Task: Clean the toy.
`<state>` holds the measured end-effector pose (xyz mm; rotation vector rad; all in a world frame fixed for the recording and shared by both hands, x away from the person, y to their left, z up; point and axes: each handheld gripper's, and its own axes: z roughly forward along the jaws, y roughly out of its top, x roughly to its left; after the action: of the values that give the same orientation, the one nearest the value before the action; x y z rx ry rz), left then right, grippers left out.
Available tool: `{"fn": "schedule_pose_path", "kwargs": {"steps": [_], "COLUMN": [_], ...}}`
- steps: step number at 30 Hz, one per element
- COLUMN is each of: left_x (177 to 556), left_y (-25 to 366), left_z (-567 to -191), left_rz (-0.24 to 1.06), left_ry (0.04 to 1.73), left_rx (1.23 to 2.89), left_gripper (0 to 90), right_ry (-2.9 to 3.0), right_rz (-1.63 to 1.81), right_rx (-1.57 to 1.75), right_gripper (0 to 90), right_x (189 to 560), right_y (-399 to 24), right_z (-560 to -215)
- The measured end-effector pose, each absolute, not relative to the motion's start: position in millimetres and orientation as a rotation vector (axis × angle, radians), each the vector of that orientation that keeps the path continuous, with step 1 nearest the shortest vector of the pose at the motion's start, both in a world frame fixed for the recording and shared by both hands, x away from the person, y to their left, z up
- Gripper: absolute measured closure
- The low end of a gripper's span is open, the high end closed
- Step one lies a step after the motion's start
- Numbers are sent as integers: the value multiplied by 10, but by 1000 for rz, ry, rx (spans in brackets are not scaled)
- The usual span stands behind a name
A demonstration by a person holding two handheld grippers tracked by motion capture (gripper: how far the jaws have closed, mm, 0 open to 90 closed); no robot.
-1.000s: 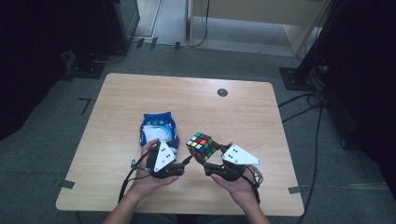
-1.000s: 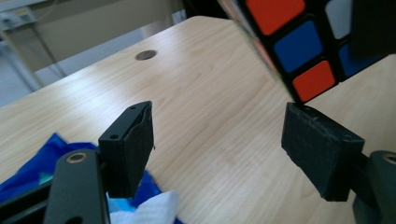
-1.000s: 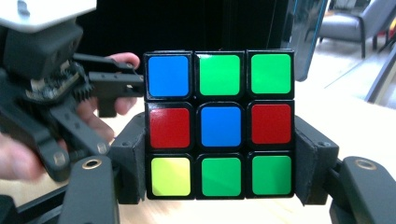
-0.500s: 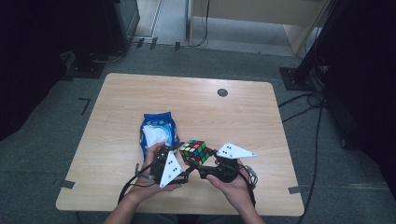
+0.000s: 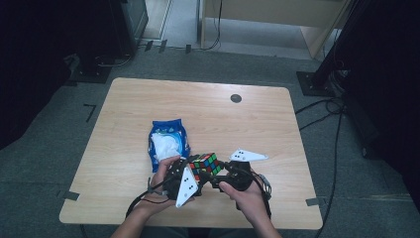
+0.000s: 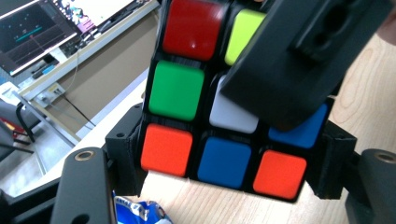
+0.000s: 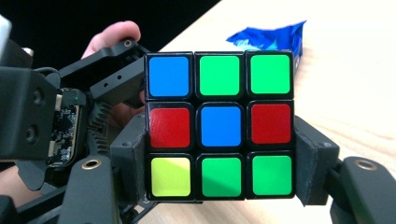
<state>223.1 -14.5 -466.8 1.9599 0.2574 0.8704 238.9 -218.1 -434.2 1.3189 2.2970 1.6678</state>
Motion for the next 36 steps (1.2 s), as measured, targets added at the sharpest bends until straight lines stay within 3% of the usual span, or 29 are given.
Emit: {"fn": "schedule_pose_path", "kwargs": {"steps": [3,11,19,27,36], "left_x": [2217,2297,2493,2713,2812], "left_y": [-145,-67,261,824,1242], "left_z": [-4677,-4684,-4627,-4506,-4428], "left_rz": [846,699,674,685,691], "left_ry": [243,325,468,649,777], "left_rx": [1964,1941,1889,1802,1730], "left_gripper": [337,341,341,341,340], "right_ry": [2290,2240,2049,1981,2100], "right_rz": [1676,1687,1799,1761,1623], "right_rx": [1323,1289,1209,1183,1131], "right_gripper": [341,280,257,283,363], "right_x": [2393,2388,2369,2468,2769], "right_y": [-2182,-2181,-2276,-2190,-1661], "right_z": [-4339,-4319,-4183,-4227,-4577]}}
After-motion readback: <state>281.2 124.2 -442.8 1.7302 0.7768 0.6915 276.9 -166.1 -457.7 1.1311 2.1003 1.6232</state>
